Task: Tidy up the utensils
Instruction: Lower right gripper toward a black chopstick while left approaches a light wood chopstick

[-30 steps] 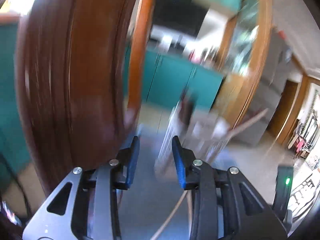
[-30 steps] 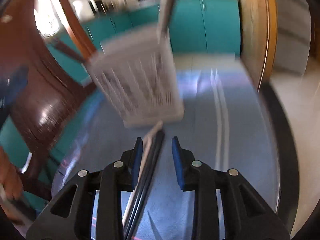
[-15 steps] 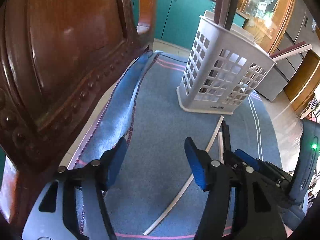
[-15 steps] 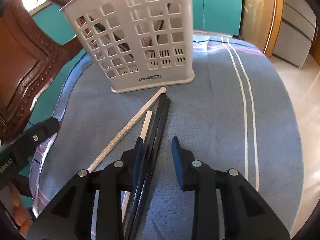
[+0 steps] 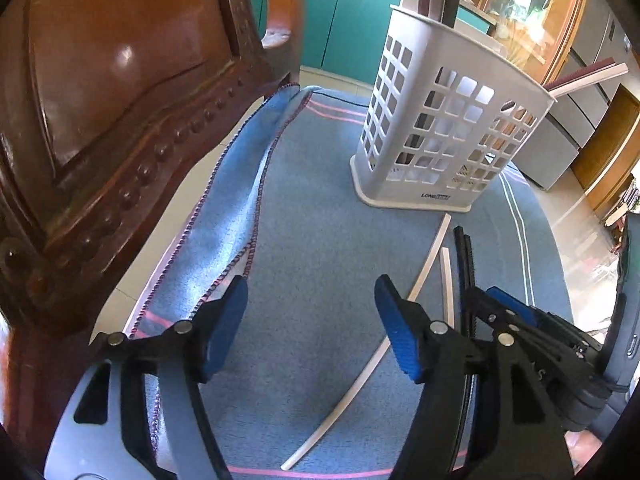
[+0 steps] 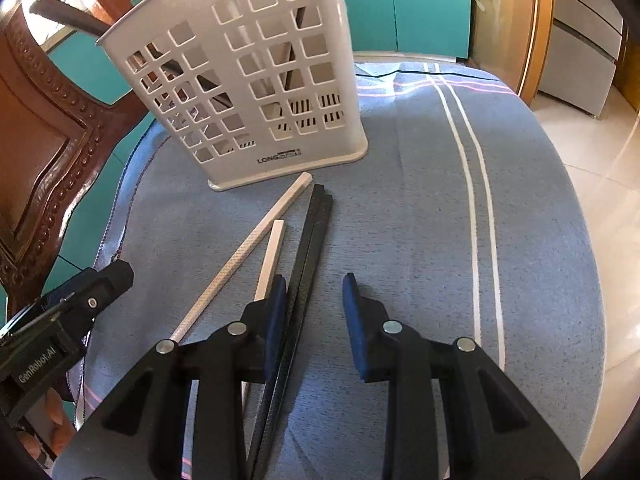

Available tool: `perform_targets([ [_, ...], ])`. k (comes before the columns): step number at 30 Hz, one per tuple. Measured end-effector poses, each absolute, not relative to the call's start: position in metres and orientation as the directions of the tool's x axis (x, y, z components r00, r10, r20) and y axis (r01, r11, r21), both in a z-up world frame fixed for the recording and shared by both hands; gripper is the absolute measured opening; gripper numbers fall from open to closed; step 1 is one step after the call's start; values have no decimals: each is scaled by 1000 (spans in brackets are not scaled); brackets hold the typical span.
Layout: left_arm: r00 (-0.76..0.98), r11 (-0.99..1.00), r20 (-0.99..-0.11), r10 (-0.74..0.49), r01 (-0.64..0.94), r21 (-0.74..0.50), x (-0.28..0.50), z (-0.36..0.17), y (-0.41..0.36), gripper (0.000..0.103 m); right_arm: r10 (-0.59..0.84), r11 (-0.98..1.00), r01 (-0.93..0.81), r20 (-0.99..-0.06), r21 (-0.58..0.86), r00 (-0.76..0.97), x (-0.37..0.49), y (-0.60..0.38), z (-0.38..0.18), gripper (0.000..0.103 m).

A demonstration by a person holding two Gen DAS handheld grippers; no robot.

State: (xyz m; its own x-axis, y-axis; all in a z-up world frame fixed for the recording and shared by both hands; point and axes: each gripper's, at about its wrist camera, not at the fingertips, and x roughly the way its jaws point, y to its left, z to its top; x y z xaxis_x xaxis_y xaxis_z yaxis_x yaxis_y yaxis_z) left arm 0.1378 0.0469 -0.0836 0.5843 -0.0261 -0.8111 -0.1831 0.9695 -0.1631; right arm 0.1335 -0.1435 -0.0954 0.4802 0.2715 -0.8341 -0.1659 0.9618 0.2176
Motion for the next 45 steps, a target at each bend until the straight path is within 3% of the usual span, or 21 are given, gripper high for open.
perform_targets([
  [17, 566, 976, -824, -28, -164, -145, 139, -89, 38, 70, 208, 976, -160, -839, 147, 502, 135, -140, -95, 29],
  [21, 562, 977, -827, -25, -162, -140, 139, -91, 36, 71, 249, 967, -169, -845, 191, 473, 136, -144, -94, 15],
  [31, 554, 979, -832, -28, -152, -135, 142, -95, 32, 72, 205, 978, -69, -849, 196, 487, 137, -180, -84, 15],
  [45, 541, 984, -840, -34, -130, -123, 147, -101, 23, 74, 172, 985, -101, -866, 141, 470, 140, -162, -93, 21],
])
